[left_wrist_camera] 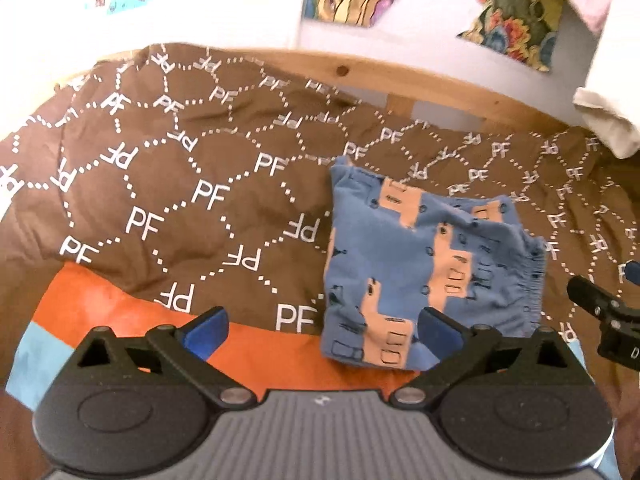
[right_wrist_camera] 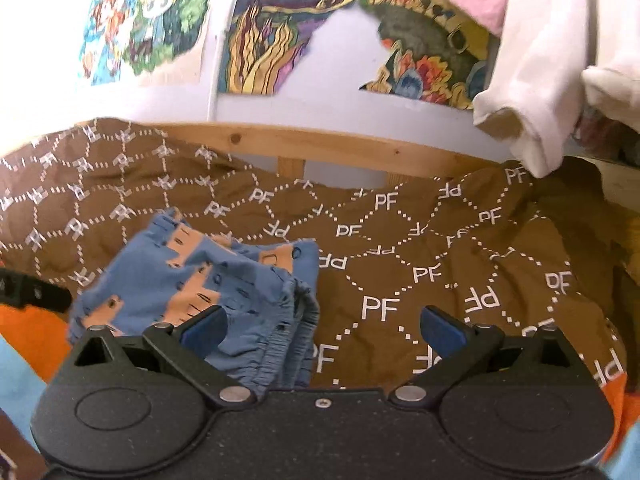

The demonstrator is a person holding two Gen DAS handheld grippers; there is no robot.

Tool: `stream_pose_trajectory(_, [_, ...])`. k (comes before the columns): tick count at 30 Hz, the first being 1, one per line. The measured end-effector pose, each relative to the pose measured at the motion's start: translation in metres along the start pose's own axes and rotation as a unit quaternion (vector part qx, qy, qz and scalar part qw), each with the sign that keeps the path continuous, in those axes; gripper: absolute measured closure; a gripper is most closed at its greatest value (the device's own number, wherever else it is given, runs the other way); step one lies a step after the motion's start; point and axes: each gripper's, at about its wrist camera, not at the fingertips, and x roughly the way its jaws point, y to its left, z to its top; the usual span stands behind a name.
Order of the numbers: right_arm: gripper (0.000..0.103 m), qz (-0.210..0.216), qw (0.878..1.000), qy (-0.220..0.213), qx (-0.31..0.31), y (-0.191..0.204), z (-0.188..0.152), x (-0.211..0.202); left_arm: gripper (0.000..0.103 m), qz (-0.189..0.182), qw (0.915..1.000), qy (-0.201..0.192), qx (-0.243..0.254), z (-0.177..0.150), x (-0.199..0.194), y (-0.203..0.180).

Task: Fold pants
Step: 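Open both grippers and release the folded pants on the duvet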

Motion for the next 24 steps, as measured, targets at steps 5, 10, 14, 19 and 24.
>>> stream_pose_trajectory(5, [0.001, -0.005, 1.000, -0.016, 0.023, 0.000, -0.002, -0.032, 0.000, -0.003, 0.9994, -0.032, 0.013, -0.015, -0.026, -0.003])
stream_pose_trajectory(10, [0.001, -0.009, 0.999, -0.023, 0.034, 0.000, -0.006, -0.059, 0.000, -0.001, 0.9985, -0.050, 0.023, -0.030, -0.047, -0.001])
stream_pose_trajectory(14, [0.001, -0.012, 0.998, -0.024, 0.048, 0.001, -0.011, -0.077, 0.000, 0.000, 0.9981, -0.055, 0.029, -0.039, -0.058, 0.000])
stream_pose_trajectory(19, [0.001, -0.013, 0.998, -0.018, 0.061, 0.004, -0.017, -0.093, 0.000, -0.002, 0.9983, -0.052, 0.027, -0.046, -0.065, 0.002])
stream_pose_trajectory(24, [0.001, -0.010, 0.997, -0.006, 0.072, 0.008, -0.025, -0.104, 0.000, -0.003, 0.9979, -0.051, 0.041, -0.054, -0.067, 0.001])
